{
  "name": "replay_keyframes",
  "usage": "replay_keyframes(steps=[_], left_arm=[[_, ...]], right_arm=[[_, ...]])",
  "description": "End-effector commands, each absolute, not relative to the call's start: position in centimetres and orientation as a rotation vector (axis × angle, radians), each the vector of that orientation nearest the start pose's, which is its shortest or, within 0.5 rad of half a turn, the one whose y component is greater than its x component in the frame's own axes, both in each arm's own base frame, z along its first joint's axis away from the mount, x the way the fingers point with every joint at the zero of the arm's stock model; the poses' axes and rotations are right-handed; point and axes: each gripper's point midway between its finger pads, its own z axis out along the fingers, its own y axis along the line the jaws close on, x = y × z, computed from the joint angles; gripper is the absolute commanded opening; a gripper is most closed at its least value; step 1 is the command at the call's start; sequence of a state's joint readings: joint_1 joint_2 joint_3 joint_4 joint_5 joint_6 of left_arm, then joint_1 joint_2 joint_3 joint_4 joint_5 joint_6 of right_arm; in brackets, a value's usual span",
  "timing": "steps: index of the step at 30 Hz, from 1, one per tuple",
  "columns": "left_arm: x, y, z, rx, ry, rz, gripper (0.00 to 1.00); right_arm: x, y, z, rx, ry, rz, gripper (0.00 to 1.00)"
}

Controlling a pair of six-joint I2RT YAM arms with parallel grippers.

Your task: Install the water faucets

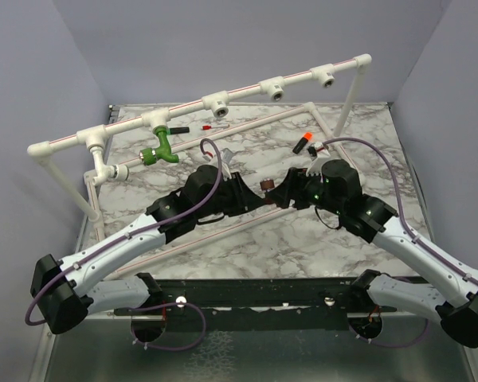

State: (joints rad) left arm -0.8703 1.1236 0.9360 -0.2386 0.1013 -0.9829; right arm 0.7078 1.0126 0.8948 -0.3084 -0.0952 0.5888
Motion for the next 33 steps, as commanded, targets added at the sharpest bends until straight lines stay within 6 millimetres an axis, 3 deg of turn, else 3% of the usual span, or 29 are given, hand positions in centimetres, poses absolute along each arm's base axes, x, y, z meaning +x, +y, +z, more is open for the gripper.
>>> replay_keyframes(steps=[1,5,11,20,33], left_arm=[[19.9,-30.7,25.1,-0.061,2.19,-1.239,0.0],[19.3,-30.1,25.7,-0.039,2.167,-1.255,0.0],[18.1,-29.2,27.7,0.066,2.096,-1.285,0.0],[15.1,-28.3,31.2,0.22,1.944,-1.411,0.0],[11.8,-27.6,36.2,0.389,1.708,-1.571,0.0]], right_arm=[[22.6,25.1,25.6,-0.222,2.05,0.935,0.7],[21.8,25.0,26.8,-0.298,2.021,0.948,0.75],[20.2,25.0,28.7,-0.446,1.991,0.965,0.75],[16.1,26.1,32.0,-0.641,1.853,1.18,0.75],[12.6,28.2,37.0,-0.702,1.668,1.526,0.75]])
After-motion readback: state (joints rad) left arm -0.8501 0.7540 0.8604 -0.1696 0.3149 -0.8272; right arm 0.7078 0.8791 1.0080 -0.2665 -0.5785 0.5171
